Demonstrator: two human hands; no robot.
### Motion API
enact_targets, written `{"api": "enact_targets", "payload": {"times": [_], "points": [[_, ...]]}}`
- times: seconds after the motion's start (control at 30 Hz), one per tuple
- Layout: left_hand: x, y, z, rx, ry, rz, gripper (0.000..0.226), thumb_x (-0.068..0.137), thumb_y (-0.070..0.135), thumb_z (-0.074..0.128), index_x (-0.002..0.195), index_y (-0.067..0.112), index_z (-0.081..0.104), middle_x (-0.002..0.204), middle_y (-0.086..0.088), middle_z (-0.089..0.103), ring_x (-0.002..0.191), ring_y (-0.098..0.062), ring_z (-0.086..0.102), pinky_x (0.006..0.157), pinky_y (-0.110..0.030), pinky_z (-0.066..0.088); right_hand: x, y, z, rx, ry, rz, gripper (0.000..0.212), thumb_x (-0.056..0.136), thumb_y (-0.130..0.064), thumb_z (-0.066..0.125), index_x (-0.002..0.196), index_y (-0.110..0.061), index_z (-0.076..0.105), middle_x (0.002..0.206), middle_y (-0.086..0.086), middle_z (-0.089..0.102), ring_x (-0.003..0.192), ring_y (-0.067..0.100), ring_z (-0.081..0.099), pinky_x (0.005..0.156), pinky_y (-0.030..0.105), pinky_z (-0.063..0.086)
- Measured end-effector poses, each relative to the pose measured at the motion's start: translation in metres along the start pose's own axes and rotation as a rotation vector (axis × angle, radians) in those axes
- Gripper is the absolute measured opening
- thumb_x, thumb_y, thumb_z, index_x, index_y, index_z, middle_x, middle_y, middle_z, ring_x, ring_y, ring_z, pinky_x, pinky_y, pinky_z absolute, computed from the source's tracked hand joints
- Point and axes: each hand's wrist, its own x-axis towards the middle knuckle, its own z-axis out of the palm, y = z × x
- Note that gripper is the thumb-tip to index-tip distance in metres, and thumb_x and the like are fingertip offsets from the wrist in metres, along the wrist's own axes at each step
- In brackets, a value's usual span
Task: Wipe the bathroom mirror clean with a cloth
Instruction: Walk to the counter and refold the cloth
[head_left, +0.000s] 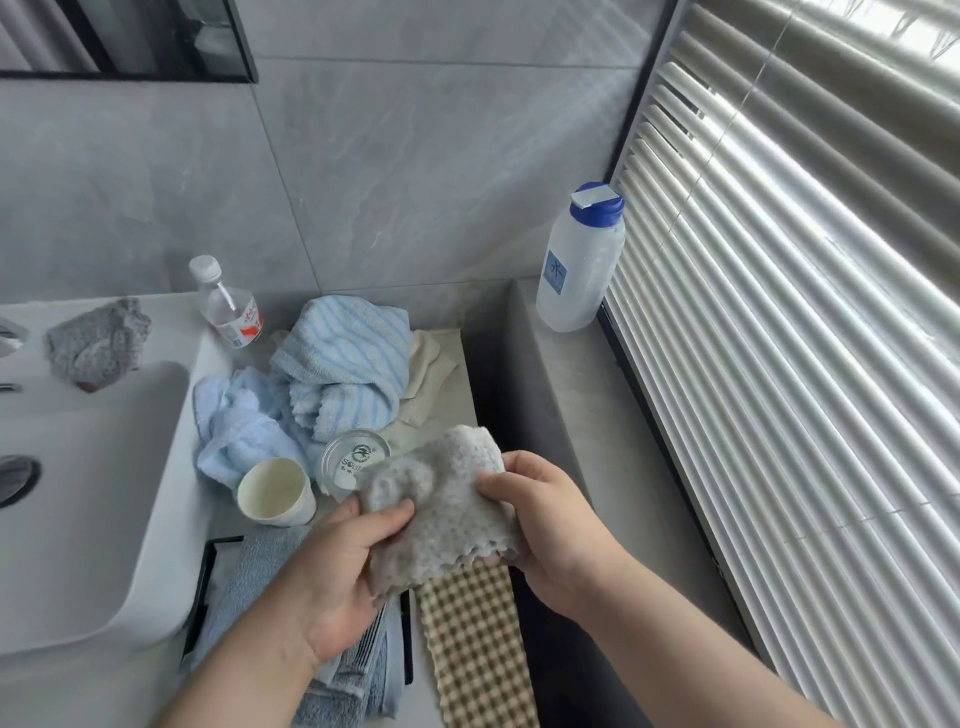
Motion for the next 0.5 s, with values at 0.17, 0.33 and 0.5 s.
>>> {"api": "enact_targets", "payload": {"times": [0.17, 0.33, 0.5], "points": [[-0.005, 0.017, -0.006, 0.090, -0.068, 0.144, 0.020, 0.072, 0.002, 0.055, 0.069, 0.014, 0.070, 0.081, -0.012, 0.066, 0.062, -0.016, 0.060, 0.044, -0.021, 0.045, -0.003, 0.000, -0.006, 0.231, -0.121, 0.018, 0.029, 0.093, 0.009, 0.041, 0.103, 0.001, 0.067, 0.092, 0.019, 0.066, 0.066, 0.022, 0.059, 0.045, 0.024, 0.049], [-0.005, 0.022, -0.011, 0.216, -0.156, 0.249, 0.032, 0.042, 0.033, 0.079, 0.059, 0.010, 0.063, 0.072, -0.011, 0.062, 0.068, -0.022, 0.057, 0.058, -0.030, 0.038, -0.003, 0.000, -0.007, 0.235, -0.139, 0.028, 0.015, 0.081, -0.025, 0.057, 0.073, -0.013, 0.058, 0.089, 0.015, 0.054, 0.076, 0.028, 0.054, 0.069, 0.037, 0.042], [0.001, 0.006, -0.004, 0.896, 0.099, 0.666, 0.021, 0.057, 0.031, 0.074, 0.066, 0.027, 0.056, 0.065, 0.009, 0.051, 0.062, -0.006, 0.047, 0.061, -0.022, 0.042, 0.000, 0.013, -0.004, -0.297, 0.103, -0.326, 0.017, 0.084, -0.018, 0.075, 0.085, -0.022, 0.058, 0.084, 0.007, 0.065, 0.073, 0.029, 0.064, 0.067, 0.041, 0.057]]}}
